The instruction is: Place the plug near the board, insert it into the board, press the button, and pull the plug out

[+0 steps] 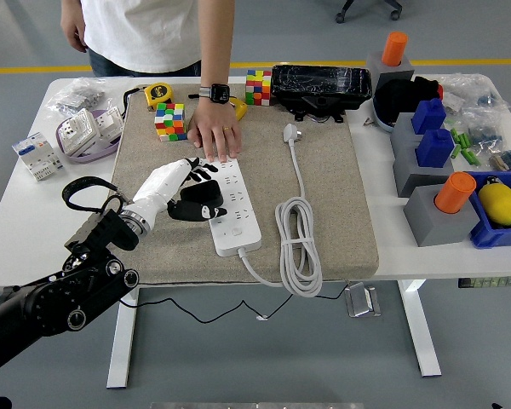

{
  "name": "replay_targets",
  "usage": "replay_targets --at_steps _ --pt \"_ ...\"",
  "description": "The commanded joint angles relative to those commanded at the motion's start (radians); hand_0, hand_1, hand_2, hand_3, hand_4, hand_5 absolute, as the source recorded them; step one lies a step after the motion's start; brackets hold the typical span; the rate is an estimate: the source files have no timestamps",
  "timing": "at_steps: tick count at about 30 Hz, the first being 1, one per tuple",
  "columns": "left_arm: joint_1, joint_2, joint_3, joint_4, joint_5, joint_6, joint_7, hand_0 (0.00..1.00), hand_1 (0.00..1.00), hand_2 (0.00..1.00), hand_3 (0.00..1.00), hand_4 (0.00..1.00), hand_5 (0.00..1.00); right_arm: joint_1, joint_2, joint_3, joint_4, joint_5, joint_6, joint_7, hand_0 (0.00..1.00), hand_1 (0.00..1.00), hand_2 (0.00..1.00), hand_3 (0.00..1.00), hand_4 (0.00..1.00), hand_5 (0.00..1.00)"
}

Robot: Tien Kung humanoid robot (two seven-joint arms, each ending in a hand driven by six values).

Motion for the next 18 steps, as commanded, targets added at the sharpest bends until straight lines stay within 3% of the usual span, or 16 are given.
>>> replay_targets --at_steps 9,18 --pt "-0.002 -0.003 0.003 0.011 -0.006 -0.001 -0.011 0.366 0.489 0.523 0.557 0.78 0.002 -0.003 0.002 0.0 -0.001 -0.001 0.0 0.0 0.596 0.62 0.614 0.546 0.925 0.474" --pt "0.011 0.006 -0.022 0.008 -0.074 0.048 -0.122 0.337 0.467 0.497 0.547 0.763 0.002 -0.003 0.001 0.004 -0.001 -0.002 0.0 0.0 0.595 0.62 0.613 0.546 0.925 0.473"
